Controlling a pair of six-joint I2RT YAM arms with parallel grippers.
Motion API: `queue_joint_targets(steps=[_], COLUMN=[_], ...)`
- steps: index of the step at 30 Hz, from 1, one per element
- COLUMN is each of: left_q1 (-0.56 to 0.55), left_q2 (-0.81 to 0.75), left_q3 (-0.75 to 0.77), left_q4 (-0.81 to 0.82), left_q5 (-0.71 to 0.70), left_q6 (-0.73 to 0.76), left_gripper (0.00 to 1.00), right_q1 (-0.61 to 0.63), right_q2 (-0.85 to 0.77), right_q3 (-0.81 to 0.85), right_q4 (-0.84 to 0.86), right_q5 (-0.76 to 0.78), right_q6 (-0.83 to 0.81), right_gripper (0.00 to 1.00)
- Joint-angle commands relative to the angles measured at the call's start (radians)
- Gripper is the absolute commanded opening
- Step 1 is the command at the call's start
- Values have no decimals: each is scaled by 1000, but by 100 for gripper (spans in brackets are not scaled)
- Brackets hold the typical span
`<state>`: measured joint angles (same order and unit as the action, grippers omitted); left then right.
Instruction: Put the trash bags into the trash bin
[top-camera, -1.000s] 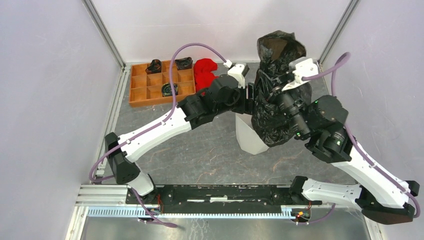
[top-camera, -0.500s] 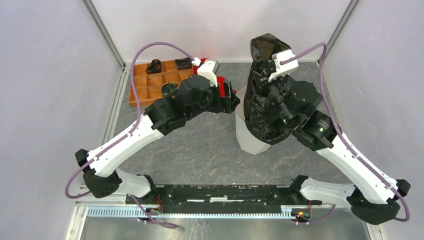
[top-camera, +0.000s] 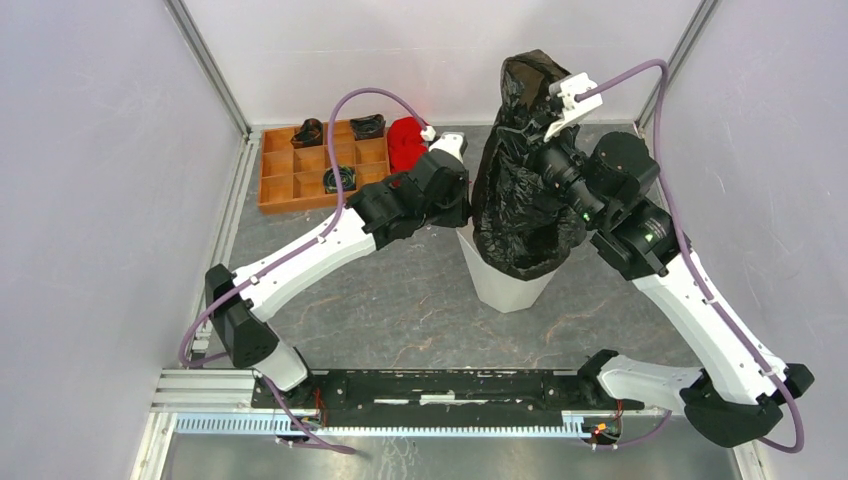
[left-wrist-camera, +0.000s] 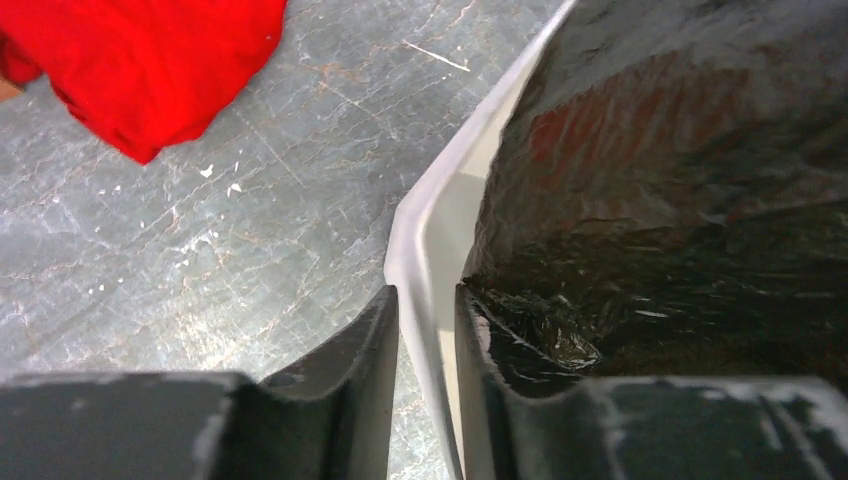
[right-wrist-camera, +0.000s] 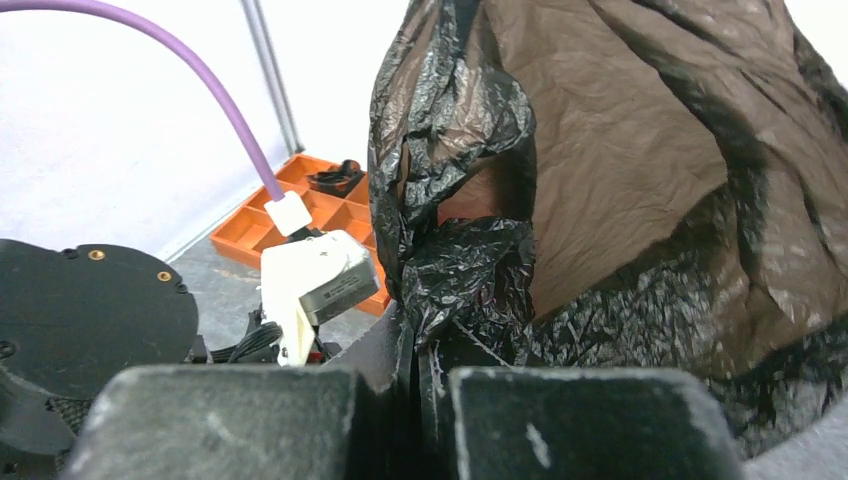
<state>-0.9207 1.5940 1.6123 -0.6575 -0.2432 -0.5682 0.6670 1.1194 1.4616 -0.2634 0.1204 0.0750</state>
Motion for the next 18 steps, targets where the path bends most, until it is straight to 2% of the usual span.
queue_joint_targets(steps=[1,9,13,14,18], left_q1=[-8,-38,-40,-39,-40], left_q2=[-52,-155,-184,-189,-223], left_q3=[63,69,41,31,-4], left_q4=[-87,-223,-239,-240,-239], left_q5=[-83,-195,-210,-207,-178], left_q6=[11,-87,-110,-114,-104], left_gripper=[27,12,12,15,47], right_q1=[-17,-21,-20,-20,-20], right_q2=[12,54,52,43,6], right_q3=[50,34,14,-2,-62], right_q4=[34,104,167,177,155], right_q5=[-167,-363,-420,-403,-236], right_q6=[42,108,157,158,139], right_gripper=[0,0,0,1,0])
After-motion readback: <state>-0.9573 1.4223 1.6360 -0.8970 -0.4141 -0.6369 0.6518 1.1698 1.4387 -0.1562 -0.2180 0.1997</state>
